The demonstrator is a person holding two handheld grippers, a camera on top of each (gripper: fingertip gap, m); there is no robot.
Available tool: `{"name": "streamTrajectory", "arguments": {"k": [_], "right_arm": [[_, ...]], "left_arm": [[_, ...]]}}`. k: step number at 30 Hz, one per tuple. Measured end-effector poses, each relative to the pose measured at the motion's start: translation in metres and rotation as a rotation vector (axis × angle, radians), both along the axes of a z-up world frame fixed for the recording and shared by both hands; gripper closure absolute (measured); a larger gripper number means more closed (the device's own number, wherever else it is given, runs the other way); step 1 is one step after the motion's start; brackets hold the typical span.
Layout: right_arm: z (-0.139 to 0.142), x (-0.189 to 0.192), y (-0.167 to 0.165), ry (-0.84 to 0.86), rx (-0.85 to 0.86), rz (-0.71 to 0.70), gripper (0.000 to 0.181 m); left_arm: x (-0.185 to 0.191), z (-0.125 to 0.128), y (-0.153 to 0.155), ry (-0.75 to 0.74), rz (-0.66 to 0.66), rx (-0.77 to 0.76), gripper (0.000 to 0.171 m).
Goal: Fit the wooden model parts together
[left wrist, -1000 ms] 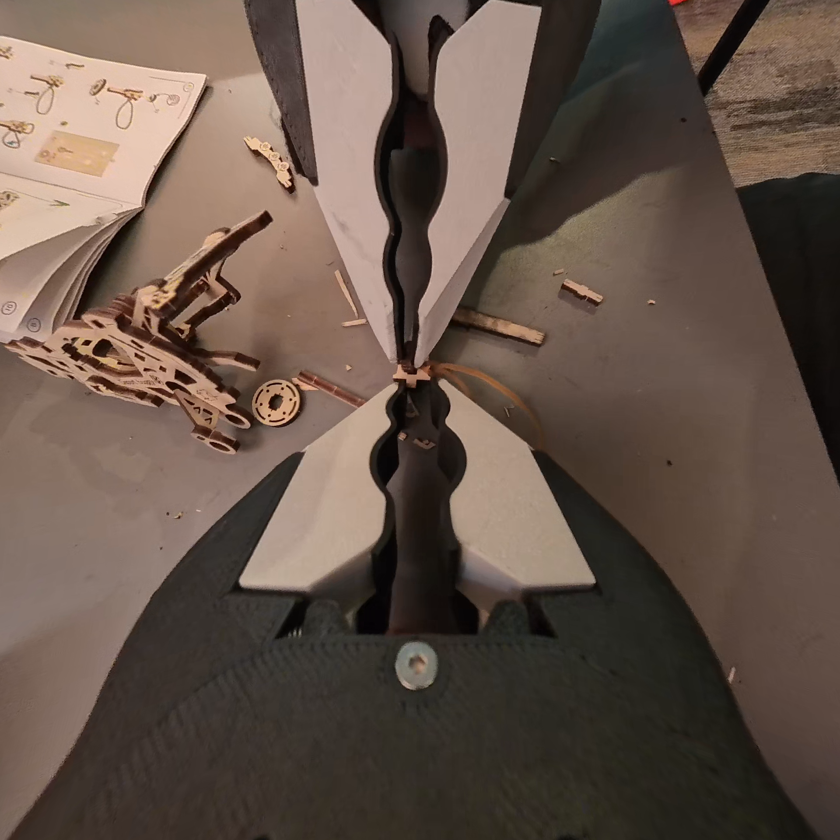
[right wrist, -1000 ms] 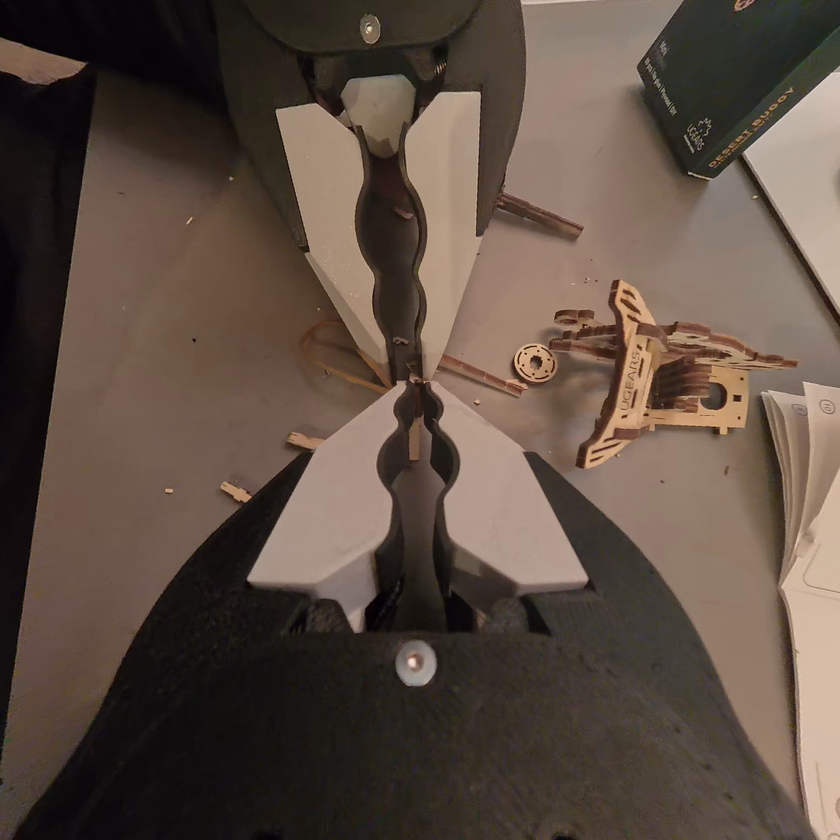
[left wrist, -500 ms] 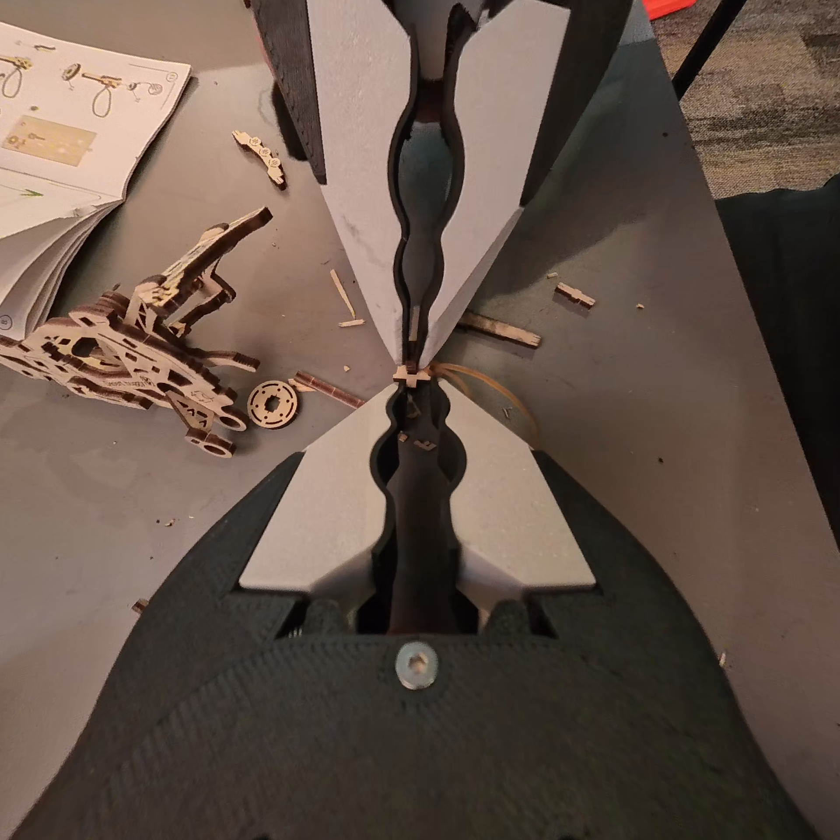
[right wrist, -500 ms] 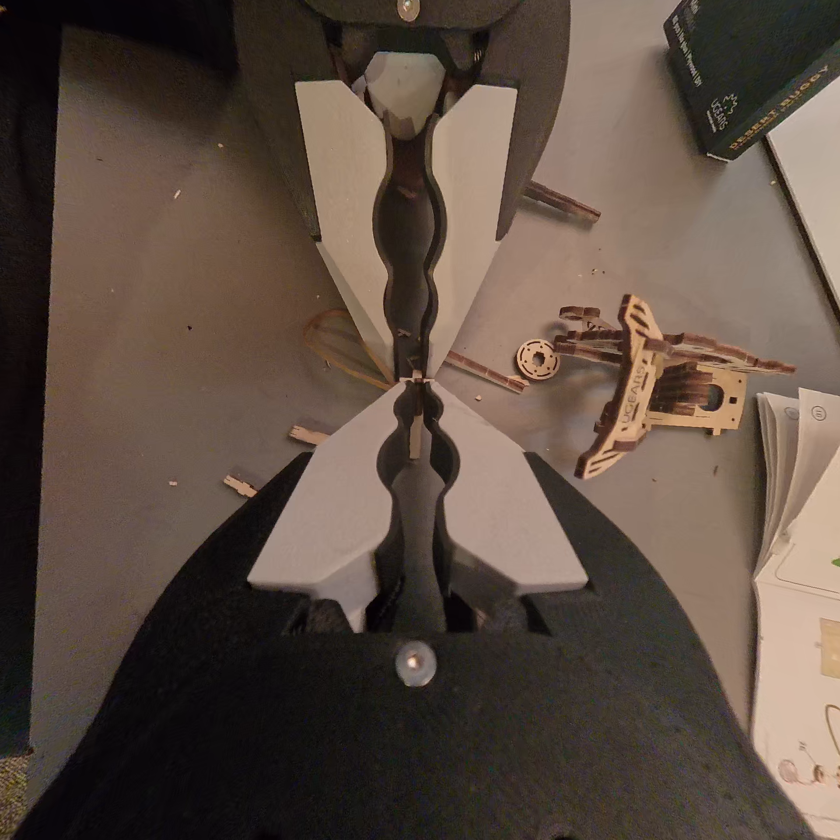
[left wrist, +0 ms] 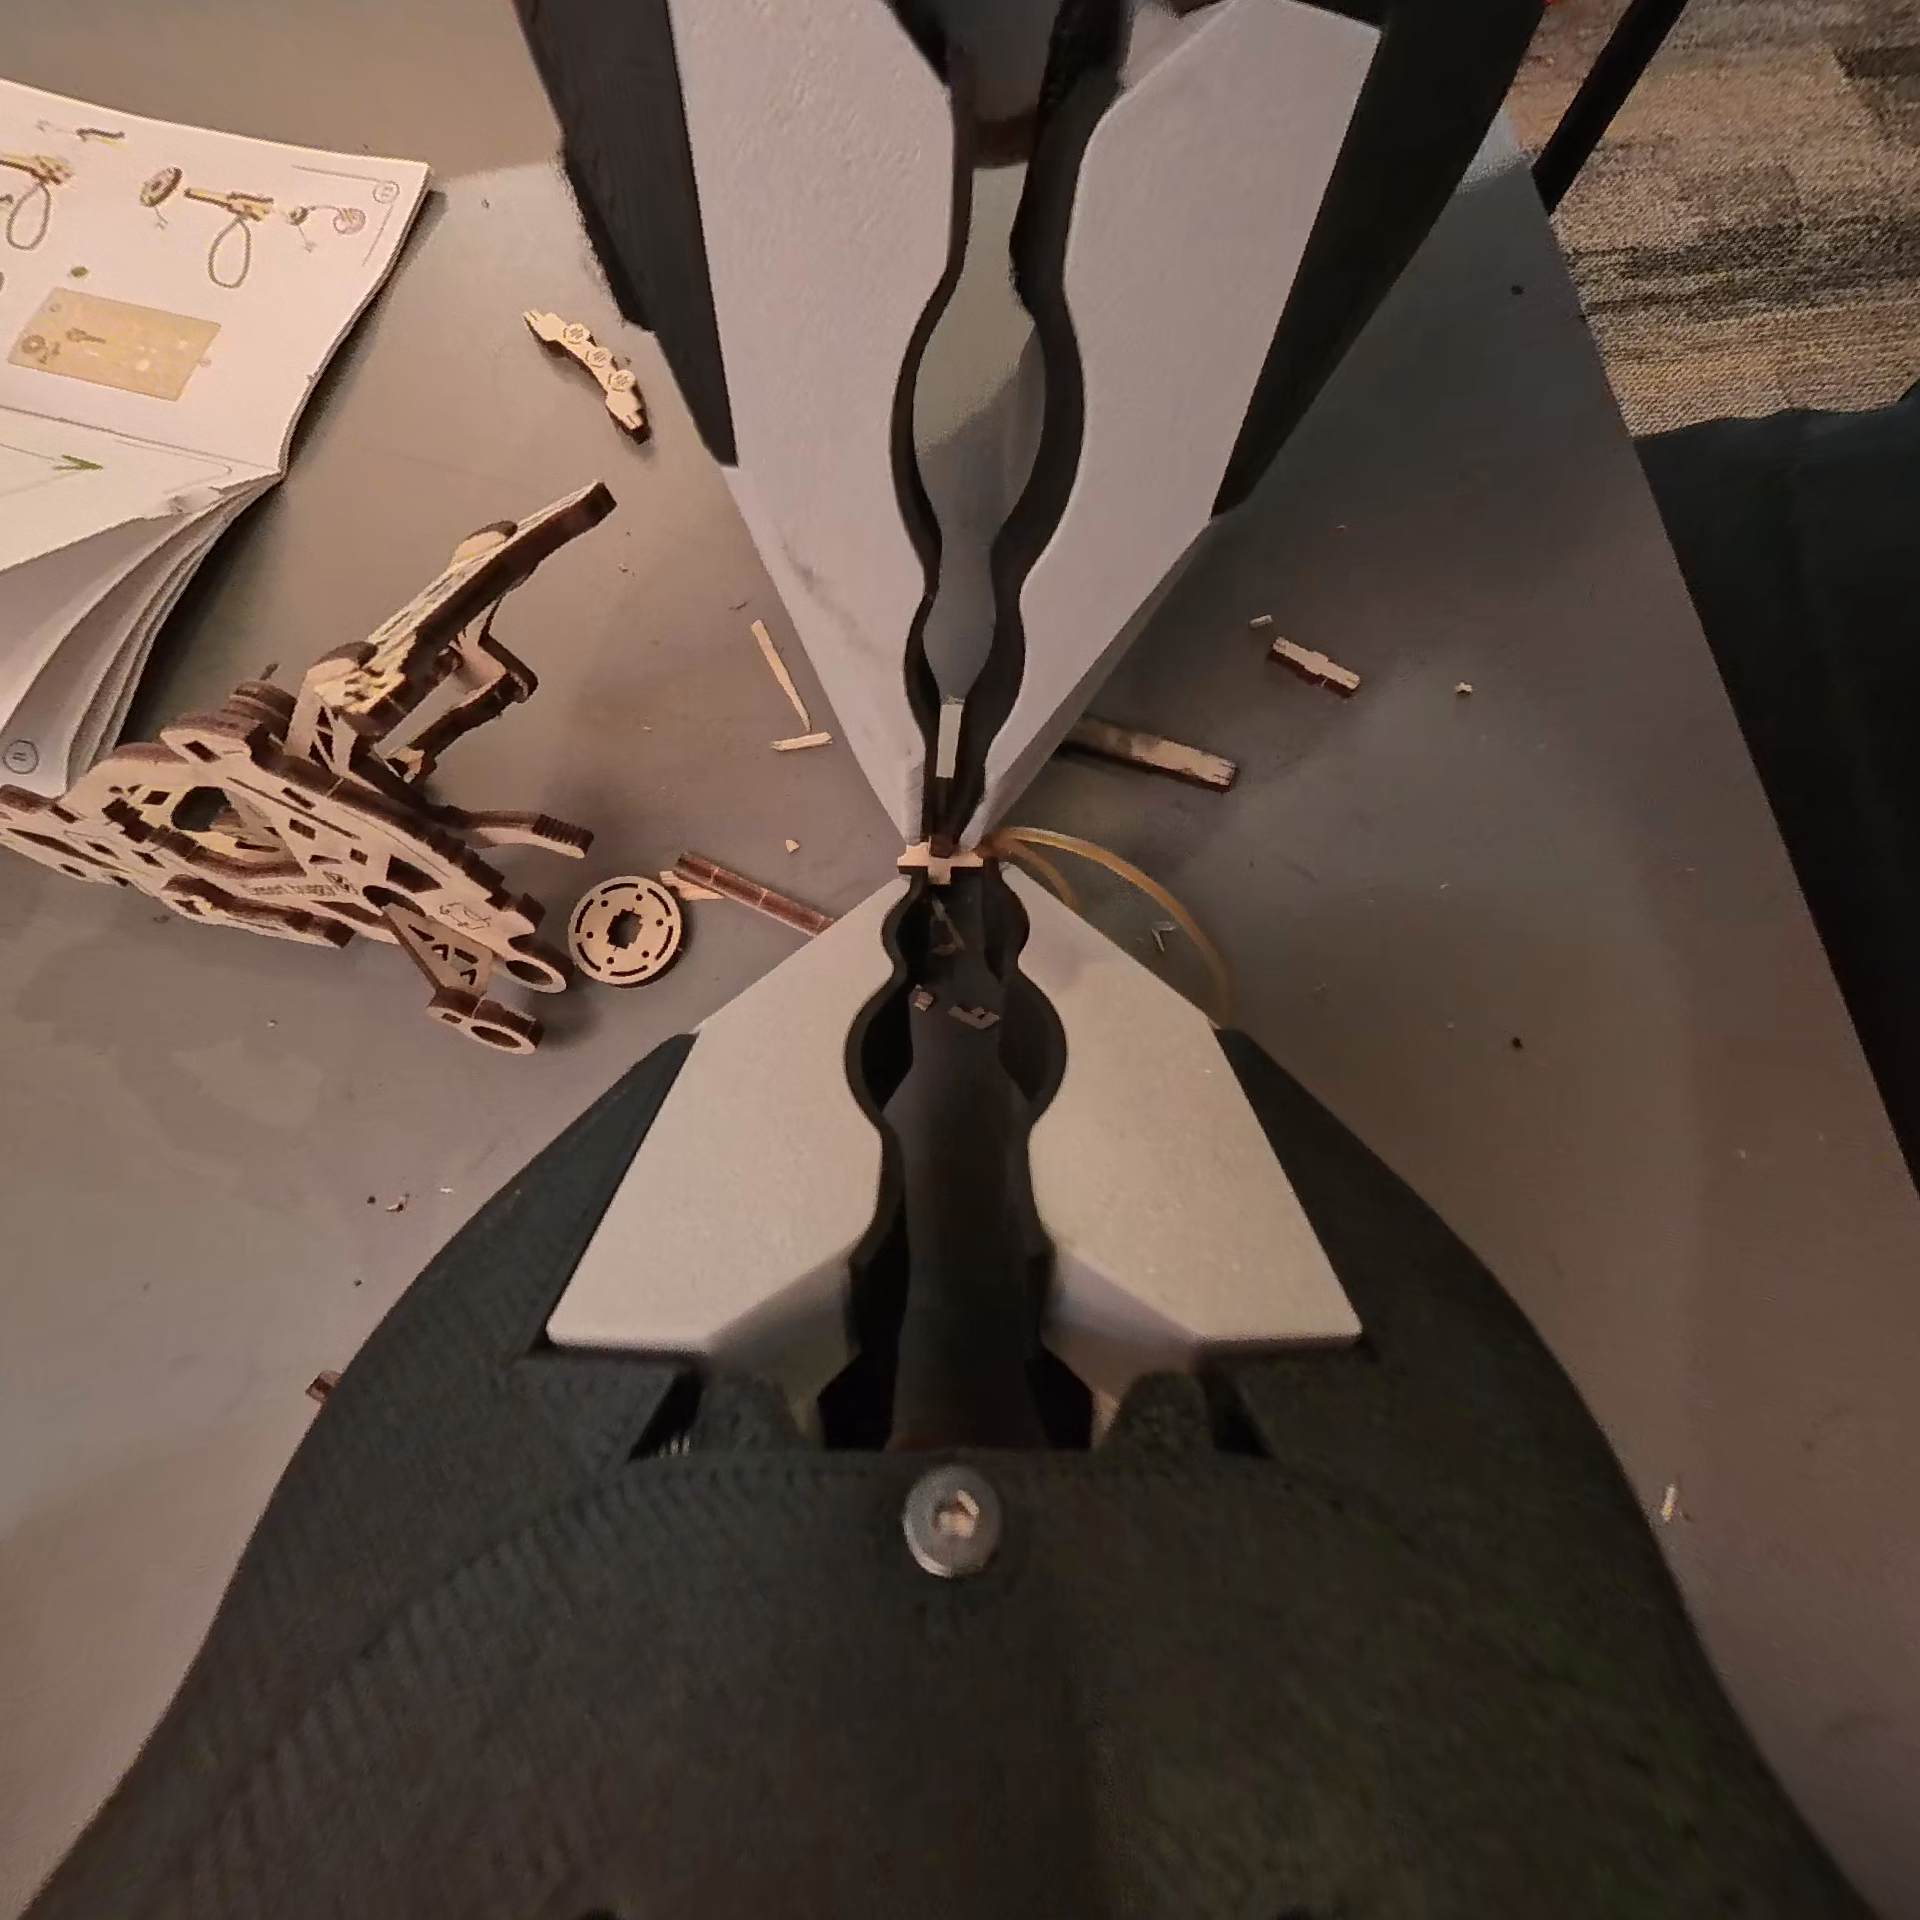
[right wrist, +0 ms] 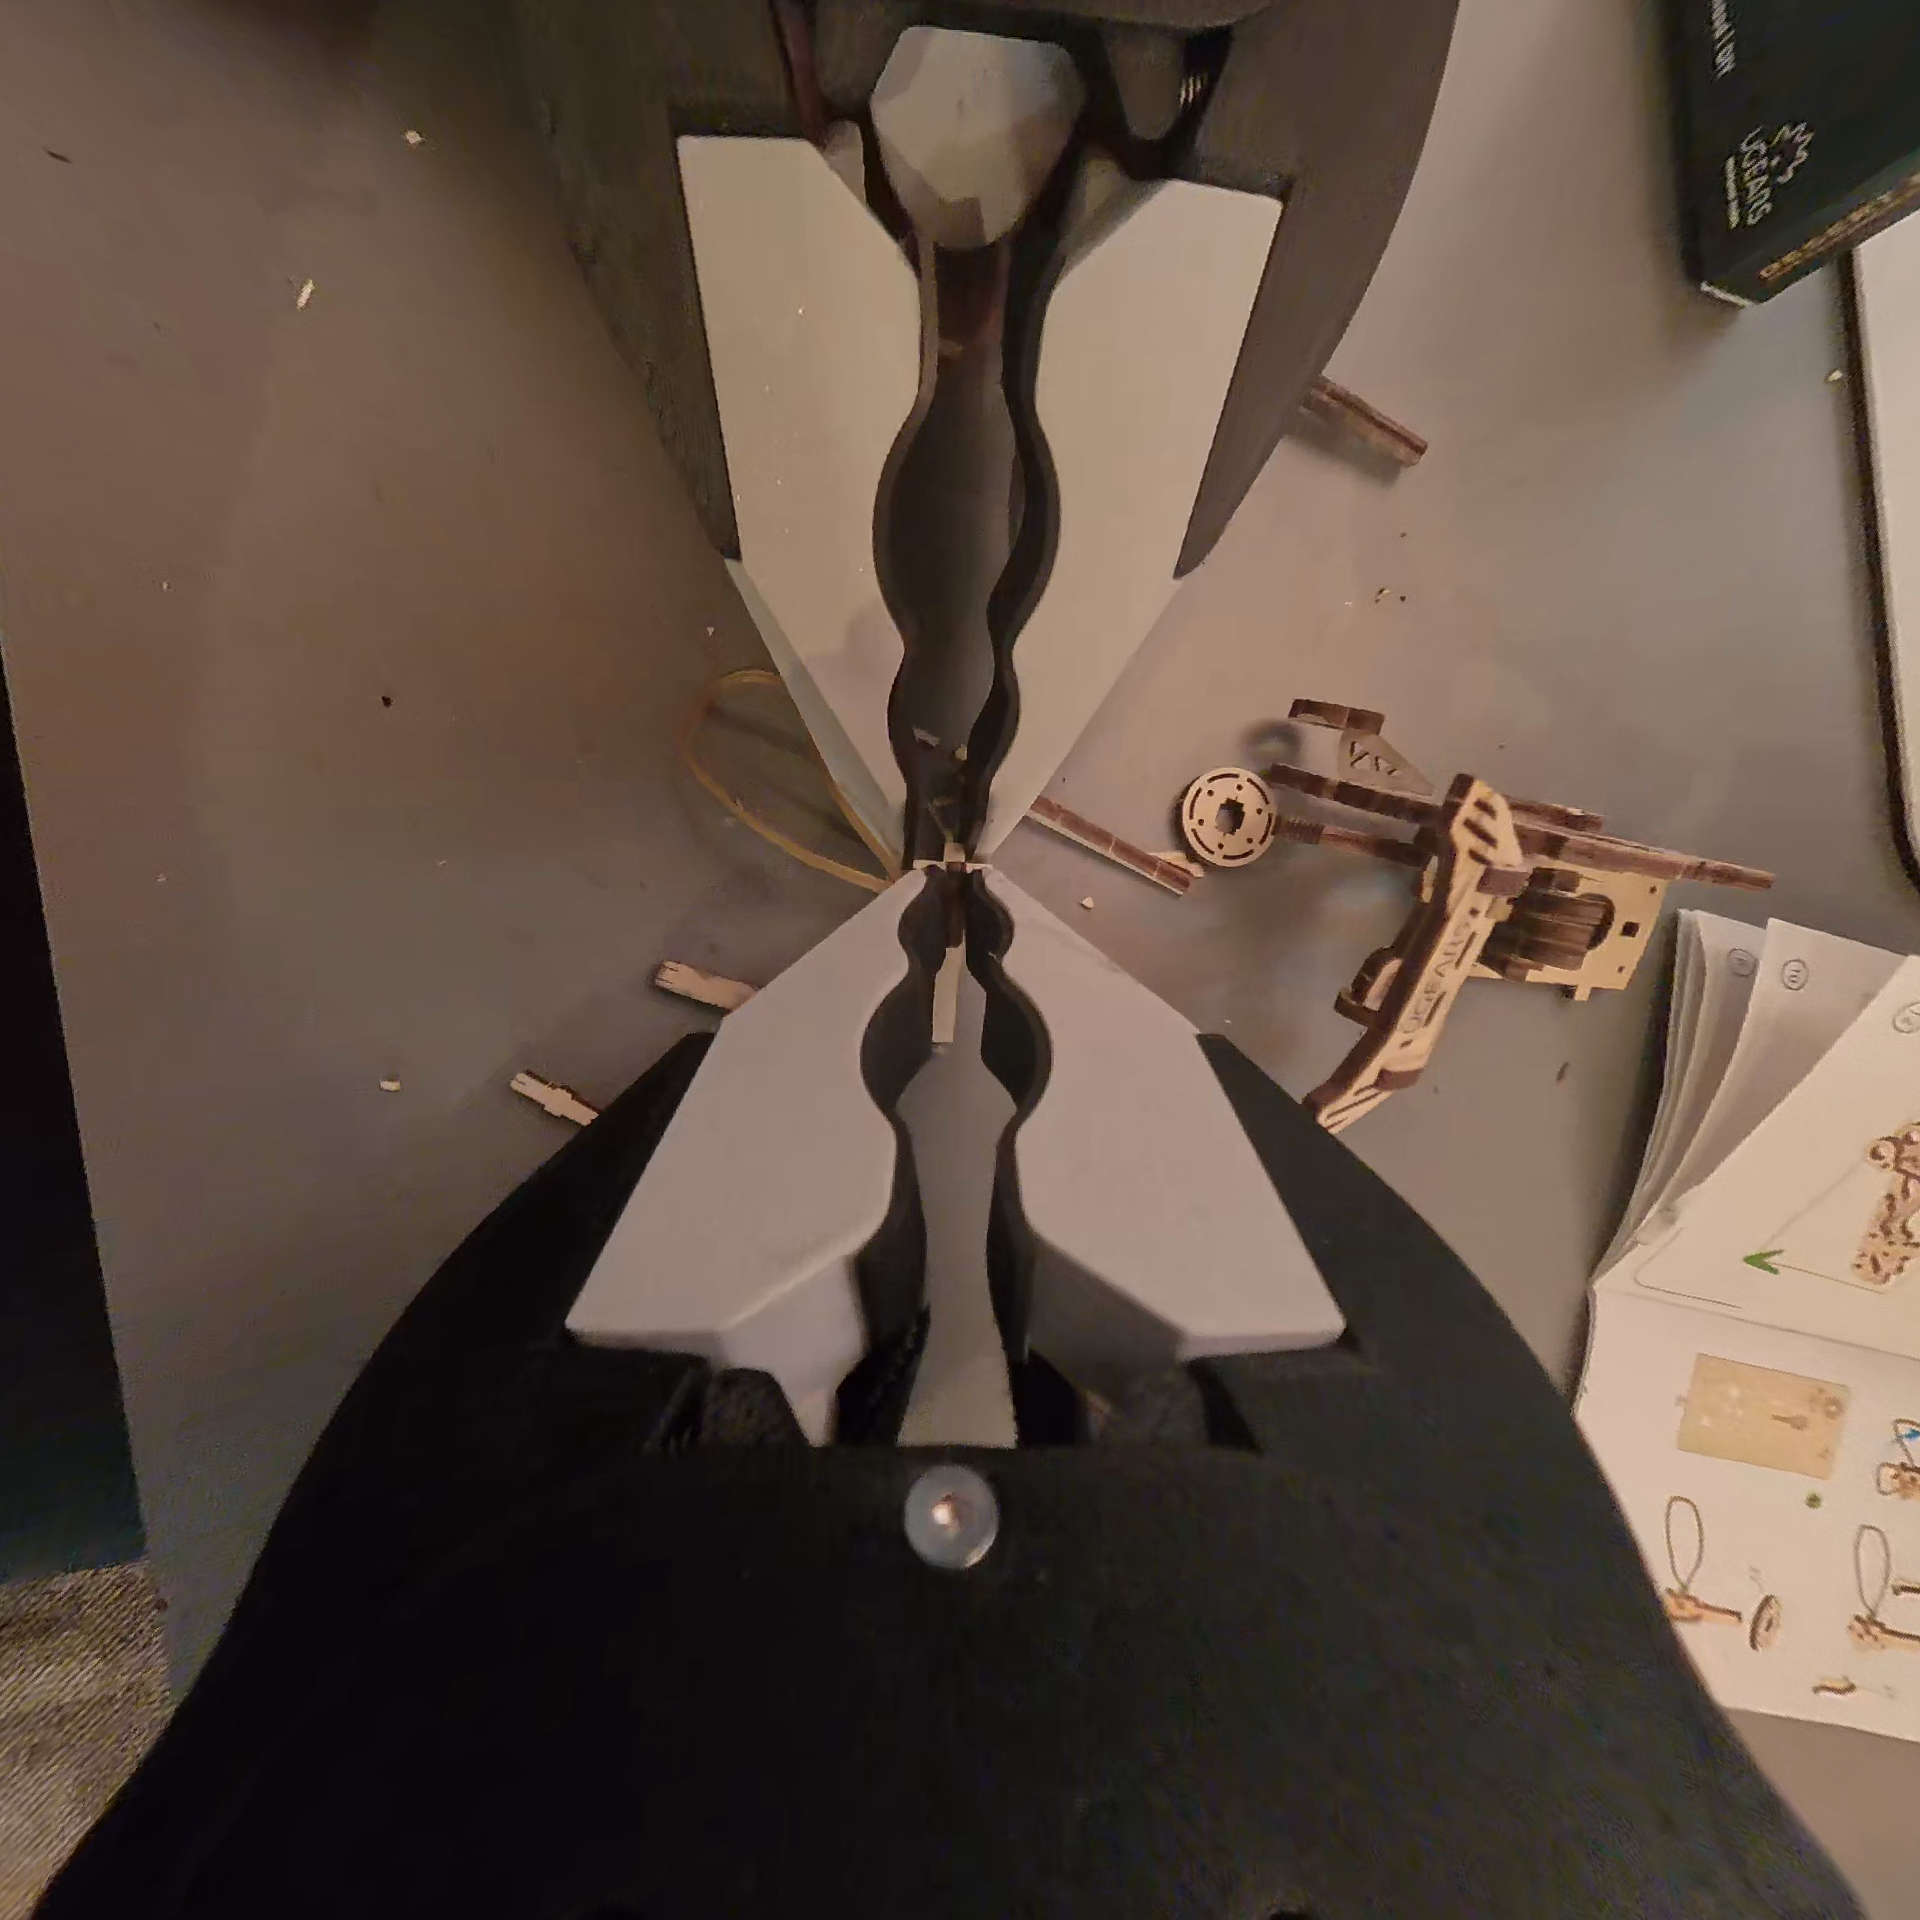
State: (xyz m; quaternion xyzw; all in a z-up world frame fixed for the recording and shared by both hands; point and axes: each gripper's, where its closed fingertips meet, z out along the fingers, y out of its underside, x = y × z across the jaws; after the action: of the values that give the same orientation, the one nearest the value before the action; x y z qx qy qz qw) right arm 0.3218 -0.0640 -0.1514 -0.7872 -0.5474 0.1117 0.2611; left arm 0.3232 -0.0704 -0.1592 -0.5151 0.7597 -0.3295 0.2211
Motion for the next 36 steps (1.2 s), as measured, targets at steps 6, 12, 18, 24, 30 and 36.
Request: {"name": "streamTrajectory", "arguments": {"k": [6, 12, 18, 24, 30, 36], "right_arm": [[-0.001, 0.001, -0.0005, -0.018, -0.08, -0.008, 0.181], [-0.001, 0.0008, -0.0016, -0.031, -0.141, 0.024, 0.181], [-0.0002, -0.0002, -0.0016, -0.037, -0.221, 0.065, 0.181], [-0.0024, 0.0009, -0.0016, -0.08, -0.255, 0.06, 0.181], [-0.0028, 0.0014, -0.0017, -0.101, -0.254, 0.062, 0.18], [0.0045, -0.003, -0.0008, -0.023, -0.243, 0.036, 0.175]], "left_arm": [[0.0001, 0.0, 0.0003, -0.002, -0.001, 0.006, 0.164], [0.0, -0.0002, 0.0004, -0.003, -0.004, 0.012, 0.164], [0.0001, -0.0003, 0.0005, -0.005, -0.006, 0.015, 0.164], [0.0001, -0.0005, 0.0007, -0.005, -0.006, 0.014, 0.164], [-0.0002, -0.0007, 0.0008, -0.005, -0.006, 0.014, 0.164], [0.0003, -0.0009, 0.0009, -0.009, -0.007, 0.023, 0.164]]}}
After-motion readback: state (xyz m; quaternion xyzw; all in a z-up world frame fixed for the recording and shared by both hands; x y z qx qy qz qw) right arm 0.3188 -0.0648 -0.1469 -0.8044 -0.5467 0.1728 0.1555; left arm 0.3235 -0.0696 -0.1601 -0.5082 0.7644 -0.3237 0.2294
